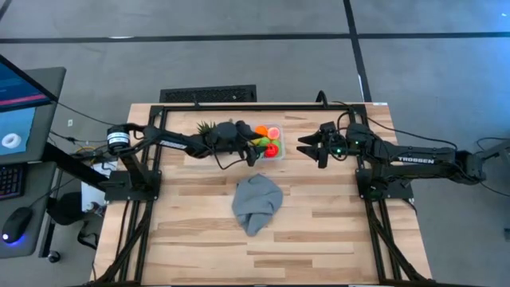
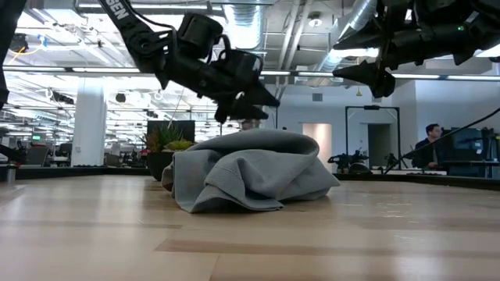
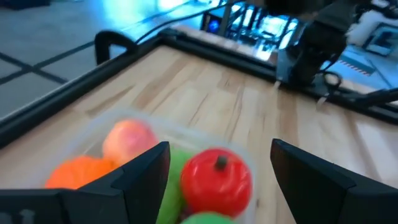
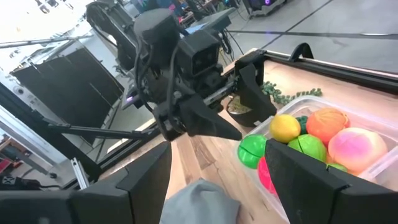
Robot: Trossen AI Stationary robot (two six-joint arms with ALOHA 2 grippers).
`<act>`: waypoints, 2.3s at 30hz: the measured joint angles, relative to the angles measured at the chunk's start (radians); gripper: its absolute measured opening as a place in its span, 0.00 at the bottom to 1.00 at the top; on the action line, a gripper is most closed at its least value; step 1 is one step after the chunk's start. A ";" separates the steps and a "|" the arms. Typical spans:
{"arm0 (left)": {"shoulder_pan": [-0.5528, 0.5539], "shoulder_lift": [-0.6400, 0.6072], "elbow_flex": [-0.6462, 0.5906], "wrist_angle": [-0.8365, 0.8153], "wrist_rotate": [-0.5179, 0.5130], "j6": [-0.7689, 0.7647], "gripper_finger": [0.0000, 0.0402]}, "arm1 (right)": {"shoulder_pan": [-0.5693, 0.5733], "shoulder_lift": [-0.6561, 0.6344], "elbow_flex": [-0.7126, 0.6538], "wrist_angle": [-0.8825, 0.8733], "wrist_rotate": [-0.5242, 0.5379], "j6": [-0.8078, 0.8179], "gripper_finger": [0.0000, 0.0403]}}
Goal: Pick and placing Produce into tupperware
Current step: Return to Home Position
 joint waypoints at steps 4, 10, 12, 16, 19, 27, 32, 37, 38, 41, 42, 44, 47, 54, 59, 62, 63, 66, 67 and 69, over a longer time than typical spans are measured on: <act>0.000 -0.024 0.024 -0.002 0.059 0.006 0.67 | 0.000 0.000 0.000 -0.003 -0.007 -0.015 0.70; 0.000 -0.136 0.033 -0.034 0.133 0.023 0.67 | 0.000 0.000 0.000 -0.011 -0.012 -0.049 0.70; 0.000 -0.183 0.033 -0.071 0.136 0.026 0.67 | -0.001 0.000 0.000 -0.011 -0.012 -0.051 0.70; 0.002 -0.291 0.033 -0.189 0.123 -0.007 0.67 | -0.005 0.000 0.000 -0.011 -0.008 -0.066 0.70; 0.002 -0.373 0.033 -0.301 0.111 -0.049 0.67 | -0.005 0.000 0.000 -0.011 -0.009 -0.066 0.70; -0.002 -0.569 0.033 -0.545 0.092 -0.059 0.67 | -0.004 0.000 0.000 -0.010 -0.014 -0.066 0.70; -0.021 -0.644 0.033 -0.689 0.068 0.007 0.67 | -0.019 0.000 0.000 -0.013 -0.003 -0.066 0.70; -0.031 -0.683 0.033 -0.892 -0.053 0.023 0.67 | -0.024 0.000 0.000 -0.024 0.003 -0.044 0.70; -0.031 -0.688 0.033 -0.946 -0.078 0.013 0.67 | -0.024 0.000 0.000 -0.026 0.003 -0.033 0.70; -0.031 -0.691 0.032 -1.054 -0.135 -0.104 0.67 | -0.024 0.000 0.000 -0.026 0.000 -0.023 0.70; -0.035 -0.691 0.032 -1.070 -0.139 -0.119 0.67 | -0.023 0.000 0.000 -0.026 -0.005 -0.025 0.70; -0.061 -0.691 0.032 -1.066 -0.135 -0.096 0.67 | -0.023 0.000 0.000 -0.025 -0.035 -0.059 0.70; -0.128 -0.709 0.031 -0.998 -0.115 0.026 0.67 | -0.021 0.000 0.000 0.004 -0.101 -0.143 0.70; -0.211 -0.863 -0.103 -0.801 -0.189 0.124 0.67 | 0.018 0.000 0.000 0.154 -0.124 -0.294 0.70; -0.215 -1.025 -0.290 -0.572 -0.132 0.148 0.67 | 0.040 0.000 0.000 0.173 -0.124 -0.352 0.70; -0.215 -1.110 -0.395 -0.482 -0.109 0.170 0.67 | 0.045 0.000 0.000 0.177 -0.138 -0.383 0.70; -0.215 -1.136 -0.429 -0.449 -0.106 0.174 0.67 | 0.043 0.000 0.000 0.183 -0.157 -0.389 0.70; -0.215 -1.204 -0.519 -0.342 -0.084 0.196 0.67 | 0.027 0.000 0.000 0.199 -0.210 -0.403 0.70; -0.215 -1.222 -0.545 -0.312 -0.083 0.200 0.67 | 0.018 0.000 0.000 0.201 -0.224 -0.404 0.70; -0.215 -1.251 -0.588 -0.267 -0.089 0.201 0.67 | 0.003 0.000 -0.017 0.249 -0.239 -0.386 0.70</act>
